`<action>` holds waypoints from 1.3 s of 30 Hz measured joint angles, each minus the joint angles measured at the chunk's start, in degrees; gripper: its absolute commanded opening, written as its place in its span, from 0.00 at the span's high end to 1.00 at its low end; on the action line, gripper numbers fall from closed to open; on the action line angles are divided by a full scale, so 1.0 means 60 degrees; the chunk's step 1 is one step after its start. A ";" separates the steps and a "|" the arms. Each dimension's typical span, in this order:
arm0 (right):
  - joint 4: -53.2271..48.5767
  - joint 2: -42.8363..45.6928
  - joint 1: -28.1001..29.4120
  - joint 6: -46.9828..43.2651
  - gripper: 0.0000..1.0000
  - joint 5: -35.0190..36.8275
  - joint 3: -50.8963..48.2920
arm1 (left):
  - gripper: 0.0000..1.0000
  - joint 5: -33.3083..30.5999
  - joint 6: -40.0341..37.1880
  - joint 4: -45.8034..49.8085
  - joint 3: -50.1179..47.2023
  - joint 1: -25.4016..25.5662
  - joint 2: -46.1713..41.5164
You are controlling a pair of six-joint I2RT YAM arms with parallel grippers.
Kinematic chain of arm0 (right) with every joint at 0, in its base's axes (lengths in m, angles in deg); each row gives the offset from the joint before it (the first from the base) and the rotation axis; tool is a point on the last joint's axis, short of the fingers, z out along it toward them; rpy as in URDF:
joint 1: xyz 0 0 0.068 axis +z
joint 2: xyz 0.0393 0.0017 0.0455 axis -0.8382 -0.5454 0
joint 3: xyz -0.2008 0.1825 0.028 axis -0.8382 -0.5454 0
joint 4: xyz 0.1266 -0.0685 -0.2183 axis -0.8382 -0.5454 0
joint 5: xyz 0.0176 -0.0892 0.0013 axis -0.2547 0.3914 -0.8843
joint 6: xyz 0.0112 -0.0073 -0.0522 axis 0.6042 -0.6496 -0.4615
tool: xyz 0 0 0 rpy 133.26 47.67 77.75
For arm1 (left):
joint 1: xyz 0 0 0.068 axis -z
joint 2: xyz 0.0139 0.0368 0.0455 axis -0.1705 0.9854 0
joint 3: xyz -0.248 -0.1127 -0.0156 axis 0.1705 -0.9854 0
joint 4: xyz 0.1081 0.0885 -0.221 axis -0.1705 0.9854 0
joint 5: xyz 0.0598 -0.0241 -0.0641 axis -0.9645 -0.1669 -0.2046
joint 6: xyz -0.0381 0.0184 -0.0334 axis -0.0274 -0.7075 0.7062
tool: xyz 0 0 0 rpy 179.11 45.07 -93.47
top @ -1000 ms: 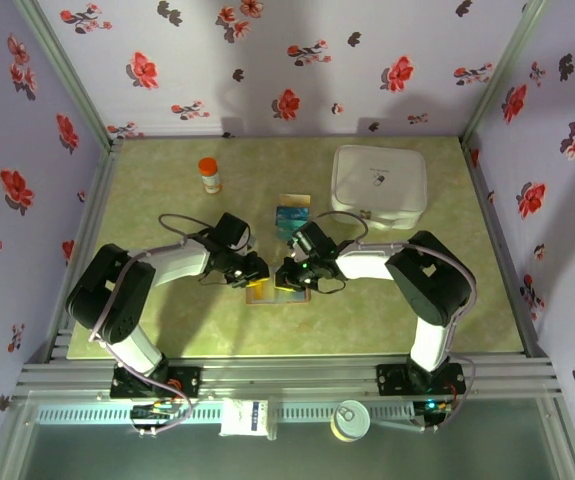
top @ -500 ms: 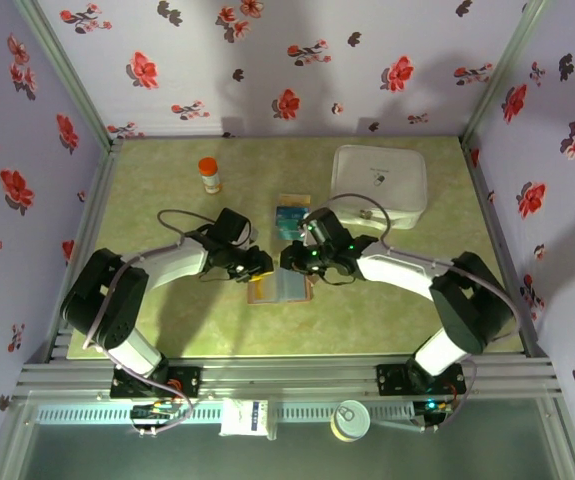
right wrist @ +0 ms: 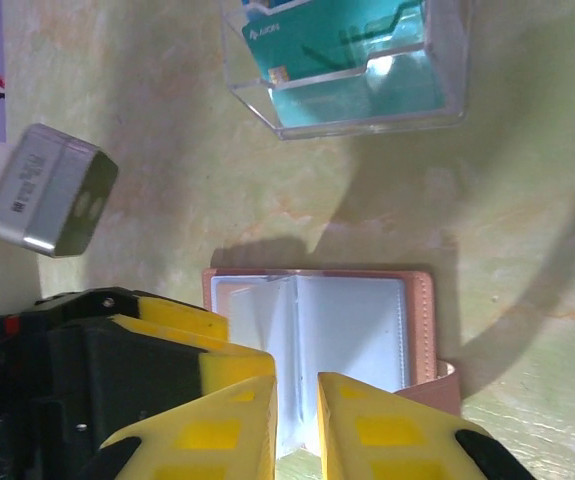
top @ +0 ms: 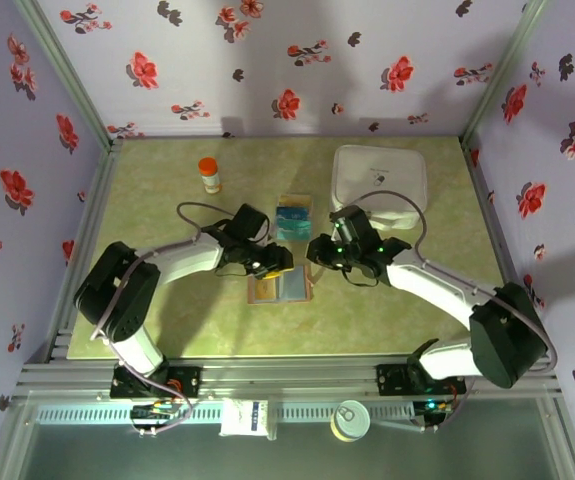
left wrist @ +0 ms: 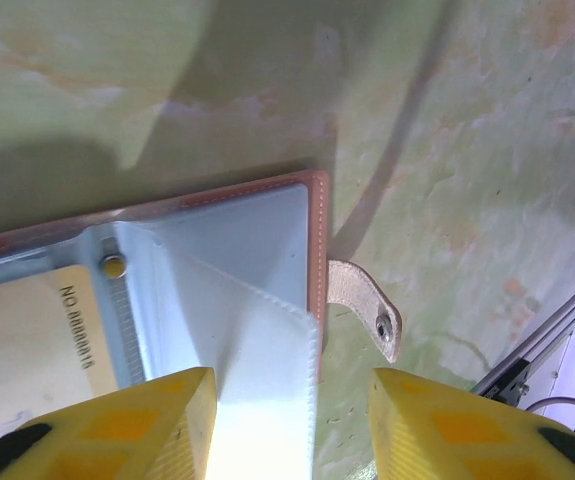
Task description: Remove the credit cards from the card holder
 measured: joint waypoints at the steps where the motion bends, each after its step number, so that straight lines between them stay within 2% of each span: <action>1: -0.0025 0.0095 -0.0025 0.0000 0.80 0.0025 -0.0036 | 0.54 0.0000 0.0011 -0.0015 0.0084 0.0062 0.0135; 12: -0.0240 0.0430 -0.0098 0.0000 0.78 0.0160 -0.0215 | 0.49 0.0000 0.0175 -0.0280 0.0594 0.0539 0.1118; 26: -0.0233 0.0426 -0.0098 0.0004 0.78 0.0036 -0.0219 | 0.49 -0.0007 0.0171 -0.0397 0.0597 0.0561 0.1322; 33: 0.0044 0.0069 -0.0066 0.0011 0.78 -0.0277 -0.0219 | 0.50 -0.0127 0.0095 -0.0076 0.0550 0.0317 0.0634; 39: 0.0164 -0.0834 0.0321 0.0036 0.78 -0.0444 0.0022 | 0.52 -0.0200 -0.0047 -0.0047 -0.0204 -0.0470 -0.0692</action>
